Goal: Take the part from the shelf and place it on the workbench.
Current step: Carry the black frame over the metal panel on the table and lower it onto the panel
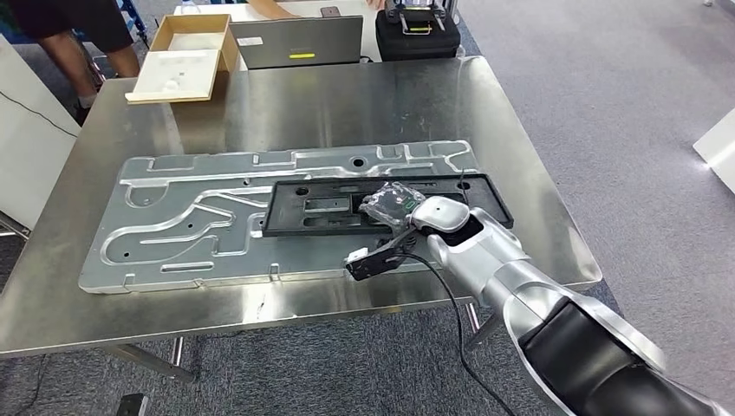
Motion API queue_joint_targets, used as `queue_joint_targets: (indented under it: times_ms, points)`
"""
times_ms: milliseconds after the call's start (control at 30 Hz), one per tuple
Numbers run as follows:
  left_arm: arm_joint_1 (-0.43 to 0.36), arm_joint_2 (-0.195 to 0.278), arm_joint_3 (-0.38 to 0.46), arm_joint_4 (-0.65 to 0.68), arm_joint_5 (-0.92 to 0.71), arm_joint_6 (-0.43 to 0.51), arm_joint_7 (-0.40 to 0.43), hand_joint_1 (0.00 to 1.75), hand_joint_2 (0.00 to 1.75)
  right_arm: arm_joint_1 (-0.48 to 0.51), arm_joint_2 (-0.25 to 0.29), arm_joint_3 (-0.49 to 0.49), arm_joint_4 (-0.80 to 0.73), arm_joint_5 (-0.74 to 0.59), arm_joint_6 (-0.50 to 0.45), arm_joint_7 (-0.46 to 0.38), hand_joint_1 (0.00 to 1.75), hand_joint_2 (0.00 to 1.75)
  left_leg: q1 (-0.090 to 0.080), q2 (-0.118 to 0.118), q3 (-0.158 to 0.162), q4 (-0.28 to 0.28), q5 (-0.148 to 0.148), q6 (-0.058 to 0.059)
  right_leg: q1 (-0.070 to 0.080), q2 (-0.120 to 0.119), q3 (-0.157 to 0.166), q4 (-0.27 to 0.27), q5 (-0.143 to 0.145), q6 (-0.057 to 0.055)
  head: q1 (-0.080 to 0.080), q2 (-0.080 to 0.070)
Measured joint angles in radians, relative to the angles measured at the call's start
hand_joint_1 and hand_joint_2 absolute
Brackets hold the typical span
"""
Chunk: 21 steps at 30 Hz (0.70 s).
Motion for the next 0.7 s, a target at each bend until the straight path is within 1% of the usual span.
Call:
queue_joint_targets:
  times_ms: [33, 67, 100, 133, 167, 200, 233, 267, 300, 333, 367, 400, 433, 467, 500, 533, 567, 600, 633, 667, 700]
  points:
    - [0.001, 0.0, -0.002, 0.0, 0.0, 0.002, 0.0, 0.0, 0.87, 0.001, 0.007, 0.0, 0.008, -0.002, 0.001, 0.002, 0.0, 0.0, 0.0, -0.001, 0.0, 0.001, -0.001, -0.001, -0.001, 0.0, 0.011, -0.025, 0.025, -0.001, 0.0, 0.0]
    - [0.002, -0.001, -0.003, 0.0, 0.001, 0.003, -0.001, 0.0, 0.44, 0.001, 0.011, 0.0, 0.014, -0.005, 0.001, 0.004, 0.0, 0.0, 0.0, -0.002, 0.001, 0.003, -0.002, -0.003, -0.002, 0.0, 0.039, -0.084, 0.061, -0.002, 0.0, 0.0]
    - [0.003, -0.002, -0.004, 0.0, 0.001, 0.005, -0.003, 0.0, 0.0, 0.0, 0.016, 0.0, 0.018, -0.008, 0.001, 0.005, 0.0, 0.0, 0.0, -0.003, 0.002, 0.005, -0.004, -0.005, -0.002, 0.0, 0.073, -0.154, 0.089, -0.006, 0.0, 0.0]
    - [0.003, -0.002, -0.005, 0.0, 0.001, 0.007, -0.006, 0.0, 0.0, -0.001, 0.019, -0.001, 0.022, -0.011, 0.0, 0.007, 0.0, 0.0, -0.002, -0.003, 0.001, 0.007, -0.006, -0.009, 0.0, 0.0, 0.101, -0.213, 0.11, -0.01, 0.0, 0.0]
    - [0.003, -0.002, -0.007, 0.0, 0.002, 0.009, -0.007, 0.0, 0.0, -0.002, 0.023, -0.002, 0.026, -0.015, -0.001, 0.009, 0.0, 0.0, -0.004, -0.003, 0.001, 0.007, -0.006, -0.014, 0.002, 0.0, 0.118, -0.25, 0.12, -0.013, 0.0, 0.0]
    - [0.003, -0.003, -0.01, 0.0, 0.002, 0.01, -0.007, 0.0, 0.0, -0.002, 0.026, -0.004, 0.03, -0.02, -0.003, 0.011, 0.0, 0.0, -0.005, -0.003, 0.0, 0.007, -0.006, -0.019, 0.005, 0.001, 0.123, -0.265, 0.119, -0.017, 0.0, 0.0]
    - [0.003, -0.003, -0.012, 0.0, 0.002, 0.01, -0.006, 0.0, 0.0, -0.003, 0.029, -0.007, 0.033, -0.027, -0.007, 0.012, 0.0, 0.0, -0.006, -0.002, 0.0, 0.005, -0.005, -0.024, 0.007, 0.002, 0.122, -0.266, 0.122, -0.021, 0.0, 0.0]
    - [0.002, -0.003, -0.014, 0.0, 0.002, 0.01, -0.003, 0.0, 0.0, -0.003, 0.031, -0.013, 0.035, -0.039, -0.015, 0.012, 0.0, 0.0, -0.005, -0.002, 0.001, 0.003, -0.005, -0.03, 0.006, 0.002, 0.123, -0.269, 0.124, -0.027, 0.0, 0.0]
    - [0.002, -0.004, -0.016, 0.0, 0.002, 0.009, 0.0, 0.0, 0.0, -0.003, 0.034, -0.02, 0.036, -0.055, -0.026, 0.01, 0.0, 0.0, -0.003, -0.002, -0.001, 0.007, -0.01, -0.035, 0.005, 0.002, 0.124, -0.273, 0.127, -0.034, 0.0, 0.0]
    - [0.001, -0.004, -0.018, 0.0, 0.002, 0.006, 0.003, 0.0, 0.0, -0.003, 0.036, -0.031, 0.035, -0.078, -0.043, 0.002, 0.0, 0.0, -0.002, -0.002, -0.008, 0.026, -0.025, -0.04, 0.003, 0.001, 0.126, -0.278, 0.13, -0.041, 0.0, 0.0]
    - [0.001, -0.004, -0.019, 0.0, 0.003, 0.002, 0.005, 0.0, 0.0, -0.001, 0.039, -0.045, 0.03, -0.106, -0.065, -0.012, 0.0, 0.0, -0.001, -0.002, -0.024, 0.065, -0.05, -0.043, 0.001, 0.001, 0.128, -0.282, 0.132, -0.046, 0.0, 0.0]
    - [0.0, -0.005, -0.019, 0.0, 0.005, -0.004, 0.006, 0.0, 0.0, 0.004, 0.04, -0.062, 0.02, -0.141, -0.092, -0.033, 0.0, 0.0, 0.0, -0.002, -0.047, 0.121, -0.082, -0.045, 0.002, 0.0, 0.128, -0.283, 0.133, -0.05, 0.0, 0.0]
    - [0.0, -0.005, -0.02, 0.0, 0.006, -0.009, 0.006, 0.0, 0.0, 0.013, 0.04, -0.083, 0.002, -0.18, -0.119, -0.059, 0.0, 0.0, 0.0, -0.002, -0.077, 0.189, -0.115, -0.047, 0.003, 0.0, 0.128, -0.282, 0.133, -0.051, 0.0, 0.0]
    - [0.0, -0.005, -0.02, 0.0, 0.007, -0.013, 0.005, 0.0, 0.0, 0.024, 0.04, -0.108, -0.021, -0.216, -0.14, -0.082, 0.0, 0.0, 0.0, -0.002, -0.103, 0.249, -0.137, -0.049, 0.005, 0.0, 0.127, -0.282, 0.133, -0.052, 0.0, 0.0]
    - [0.0, -0.005, -0.021, 0.0, 0.008, -0.016, 0.005, 0.0, 0.0, 0.036, 0.039, -0.135, -0.046, -0.244, -0.153, -0.098, 0.0, 0.0, 0.0, -0.002, -0.117, 0.281, -0.142, -0.05, 0.006, 0.0, 0.127, -0.281, 0.132, -0.052, 0.0, 0.0]
    - [0.0, -0.005, -0.023, 0.0, 0.008, -0.017, 0.005, 0.0, 0.0, 0.046, 0.038, -0.16, -0.071, -0.262, -0.158, -0.106, 0.0, 0.0, 0.0, -0.002, -0.114, 0.277, -0.128, -0.049, 0.007, 0.0, 0.127, -0.28, 0.132, -0.052, 0.0, 0.0]
    - [0.0, -0.006, -0.025, 0.0, 0.008, -0.018, 0.005, 0.0, 0.0, 0.053, 0.037, -0.181, -0.094, -0.27, -0.157, -0.107, 0.0, 0.0, 0.0, -0.002, -0.092, 0.234, -0.098, -0.047, 0.007, 0.001, 0.127, -0.278, 0.132, -0.052, 0.0, 0.0]
    - [-0.001, -0.006, -0.027, 0.0, 0.008, -0.018, 0.005, 0.0, 0.0, 0.057, 0.035, -0.198, -0.115, -0.273, -0.156, -0.107, 0.0, 0.0, 0.0, -0.001, -0.059, 0.166, -0.062, -0.044, 0.007, 0.001, 0.127, -0.277, 0.131, -0.051, 0.0, 0.0]
    - [-0.002, -0.006, -0.029, 0.0, 0.008, -0.018, 0.005, 0.0, 0.0, 0.06, 0.032, -0.212, -0.135, -0.275, -0.154, -0.106, 0.0, 0.0, -0.002, -0.002, -0.025, 0.098, -0.038, -0.04, 0.009, 0.002, 0.125, -0.275, 0.13, -0.049, 0.0, 0.0]
    - [-0.003, -0.005, -0.031, 0.0, 0.008, -0.018, 0.005, 0.0, 0.0, 0.061, 0.031, -0.223, -0.152, -0.276, -0.153, -0.107, 0.0, 0.0, -0.004, -0.002, 0.0, 0.046, -0.024, -0.036, 0.011, 0.003, 0.123, -0.273, 0.13, -0.045, 0.0, 0.0]
    - [-0.004, -0.005, -0.033, 0.0, 0.008, -0.019, 0.005, 0.0, 0.0, 0.065, 0.029, -0.231, -0.166, -0.283, -0.154, -0.113, 0.0, 0.0, -0.006, -0.003, 0.013, 0.017, -0.021, -0.033, 0.012, 0.004, 0.121, -0.272, 0.131, -0.041, 0.0, 0.0]
